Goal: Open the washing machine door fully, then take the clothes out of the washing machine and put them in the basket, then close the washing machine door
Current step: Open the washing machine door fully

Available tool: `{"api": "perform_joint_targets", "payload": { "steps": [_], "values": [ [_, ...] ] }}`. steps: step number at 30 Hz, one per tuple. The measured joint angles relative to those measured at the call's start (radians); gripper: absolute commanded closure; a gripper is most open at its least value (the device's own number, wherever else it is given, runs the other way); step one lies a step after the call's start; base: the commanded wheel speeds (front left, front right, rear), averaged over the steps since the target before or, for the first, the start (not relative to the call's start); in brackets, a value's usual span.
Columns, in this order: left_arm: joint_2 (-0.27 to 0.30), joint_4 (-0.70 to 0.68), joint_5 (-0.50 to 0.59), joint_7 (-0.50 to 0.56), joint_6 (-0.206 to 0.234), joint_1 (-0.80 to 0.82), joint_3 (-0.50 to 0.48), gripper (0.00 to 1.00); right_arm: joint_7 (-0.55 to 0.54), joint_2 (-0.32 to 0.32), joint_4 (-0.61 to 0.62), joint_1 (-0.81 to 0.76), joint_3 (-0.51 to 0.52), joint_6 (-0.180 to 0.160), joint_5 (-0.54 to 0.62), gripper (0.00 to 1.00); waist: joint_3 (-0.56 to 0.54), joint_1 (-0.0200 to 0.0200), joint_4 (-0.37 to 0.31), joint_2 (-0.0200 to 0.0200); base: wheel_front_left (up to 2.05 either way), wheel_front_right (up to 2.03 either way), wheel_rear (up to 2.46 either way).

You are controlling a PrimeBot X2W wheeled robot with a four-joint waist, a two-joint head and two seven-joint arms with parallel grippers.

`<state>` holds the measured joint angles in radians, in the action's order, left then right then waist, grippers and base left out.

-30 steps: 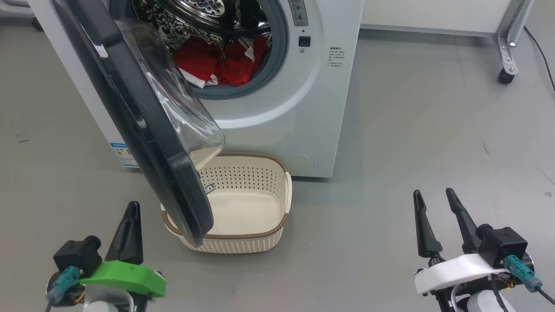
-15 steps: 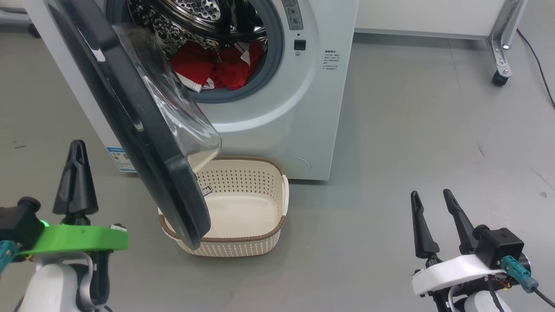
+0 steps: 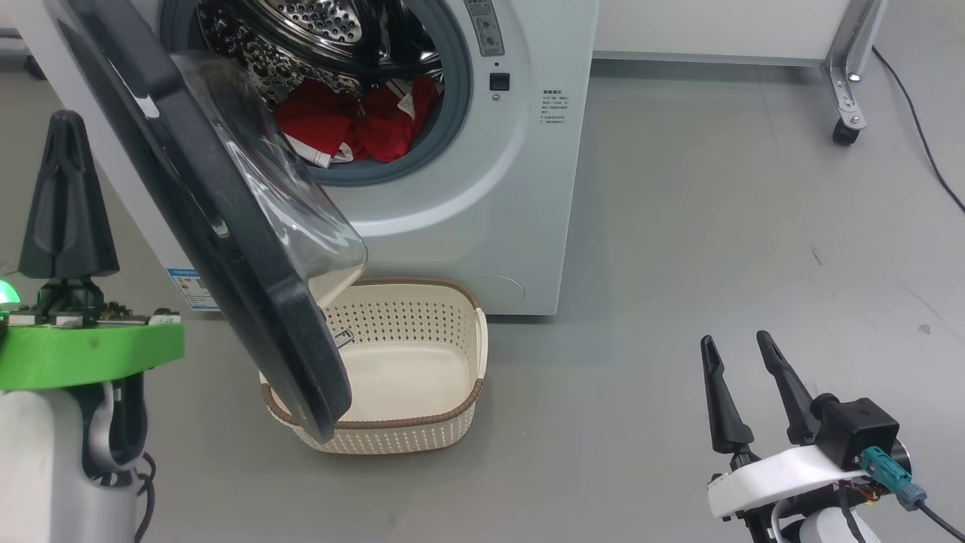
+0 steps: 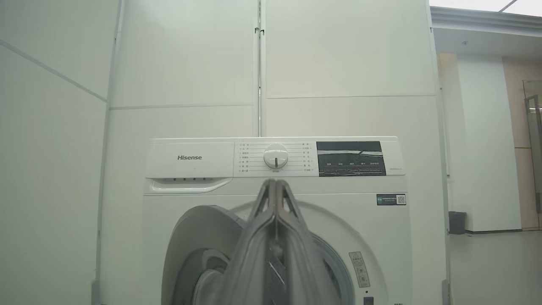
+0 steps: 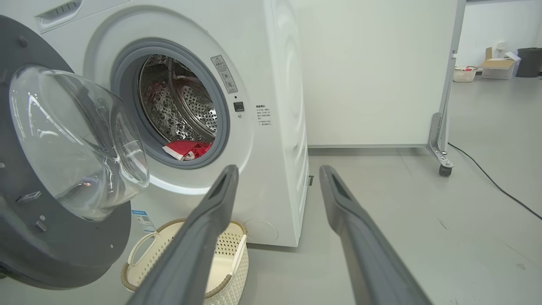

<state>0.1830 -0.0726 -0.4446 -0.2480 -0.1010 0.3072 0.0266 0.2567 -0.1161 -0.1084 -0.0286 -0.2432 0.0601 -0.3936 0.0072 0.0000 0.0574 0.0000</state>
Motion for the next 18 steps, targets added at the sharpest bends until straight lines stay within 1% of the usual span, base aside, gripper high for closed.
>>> {"api": "perform_joint_targets", "payload": {
  "steps": [5,7,12,15,18],
  "values": [
    [-0.001,-0.042,0.004,0.024,-0.001,0.031,0.034,1.00,0.000,0.004,0.001,0.000,0.014,0.000,0.004,0.00,0.000,0.0000,-0.019,0.0000,0.00,0.00,0.00],
    [-0.007,-0.064,0.004,0.050,-0.001,0.040,0.055,1.00,0.000,0.007,0.001,0.000,0.016,0.000,0.009,0.00,0.002,0.0000,-0.027,0.0000,0.00,0.00,0.00],
    [-0.017,-0.072,0.004,0.095,-0.001,0.041,0.107,1.00,0.000,0.020,0.001,0.001,0.016,0.001,0.010,0.00,0.007,0.0000,-0.047,0.0001,0.00,0.00,0.00],
    [-0.028,-0.070,0.004,0.132,-0.001,0.038,0.145,1.00,0.000,0.021,0.001,0.002,0.019,0.009,0.011,0.00,0.010,0.0000,-0.059,0.0000,0.00,0.00,0.00],
    [-0.039,-0.066,0.004,0.164,-0.002,0.026,0.183,1.00,0.000,0.023,0.001,0.002,0.024,0.009,0.018,0.00,0.014,0.0000,-0.071,0.0000,0.00,0.00,0.00]
  ]
}}
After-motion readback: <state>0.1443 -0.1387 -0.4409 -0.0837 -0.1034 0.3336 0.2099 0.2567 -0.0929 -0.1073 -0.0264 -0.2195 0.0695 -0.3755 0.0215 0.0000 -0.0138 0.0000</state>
